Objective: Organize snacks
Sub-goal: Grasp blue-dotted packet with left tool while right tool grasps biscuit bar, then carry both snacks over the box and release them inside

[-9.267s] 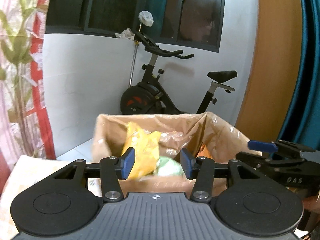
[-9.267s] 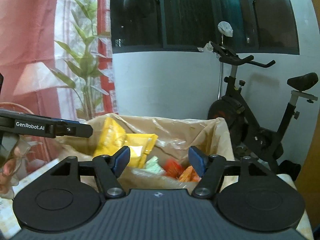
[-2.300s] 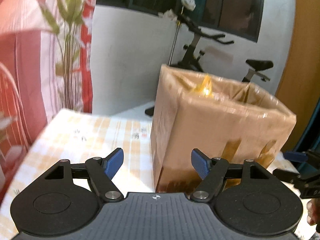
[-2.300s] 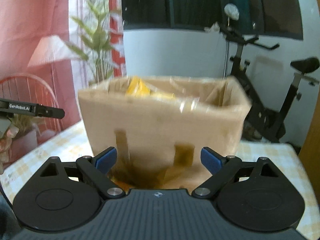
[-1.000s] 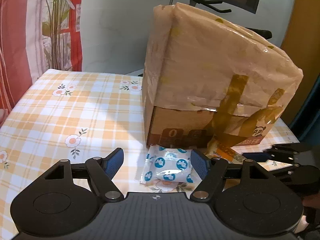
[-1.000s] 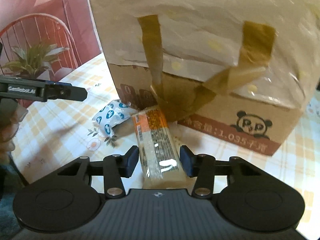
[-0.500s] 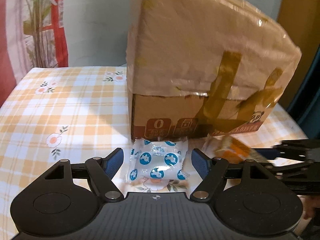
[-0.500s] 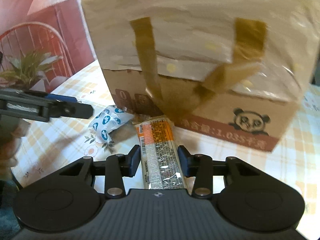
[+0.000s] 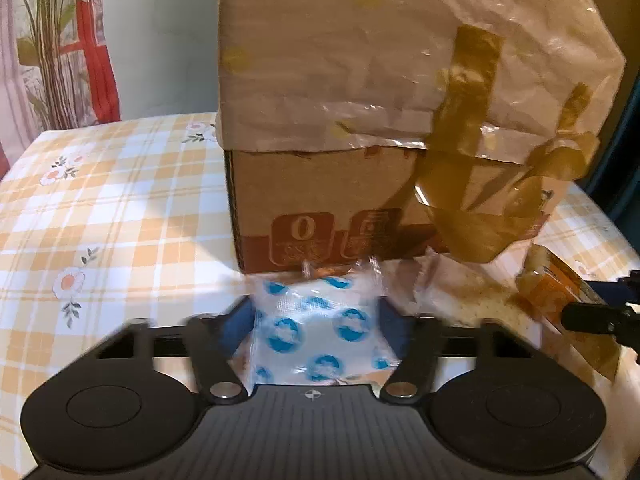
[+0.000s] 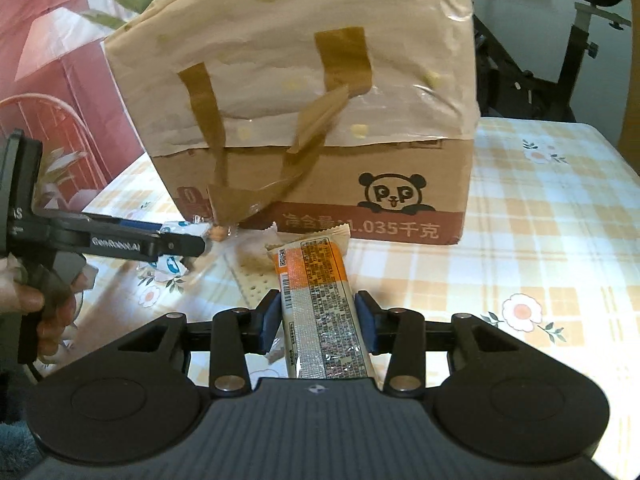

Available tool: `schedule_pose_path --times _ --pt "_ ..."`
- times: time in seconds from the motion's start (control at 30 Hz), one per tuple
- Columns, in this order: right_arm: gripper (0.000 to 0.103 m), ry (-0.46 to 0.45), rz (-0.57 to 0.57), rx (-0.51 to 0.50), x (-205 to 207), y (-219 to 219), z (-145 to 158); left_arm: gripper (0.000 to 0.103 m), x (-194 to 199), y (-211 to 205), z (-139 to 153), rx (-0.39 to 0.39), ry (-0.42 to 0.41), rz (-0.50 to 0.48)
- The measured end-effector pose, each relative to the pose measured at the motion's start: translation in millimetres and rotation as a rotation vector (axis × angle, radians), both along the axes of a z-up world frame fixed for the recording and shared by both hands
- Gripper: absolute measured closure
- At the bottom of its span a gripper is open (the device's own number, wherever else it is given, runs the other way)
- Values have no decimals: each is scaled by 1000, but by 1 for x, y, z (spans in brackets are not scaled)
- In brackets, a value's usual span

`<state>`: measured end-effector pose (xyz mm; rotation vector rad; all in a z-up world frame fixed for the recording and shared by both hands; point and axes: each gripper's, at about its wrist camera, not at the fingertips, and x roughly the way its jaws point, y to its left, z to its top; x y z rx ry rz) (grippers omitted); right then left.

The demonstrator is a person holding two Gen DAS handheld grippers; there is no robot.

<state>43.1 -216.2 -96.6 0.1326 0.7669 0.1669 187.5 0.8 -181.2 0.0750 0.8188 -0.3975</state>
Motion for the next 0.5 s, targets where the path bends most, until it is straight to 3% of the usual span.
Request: schedule_pose_path --times 0.3,0.5 --pt "60 -12 13 12 -4 -2 4 47 -43 25 19 -56 -18 33" --pt "60 -13 57 36 -16 1 11 47 -64 31 52 -67 -65 -1"
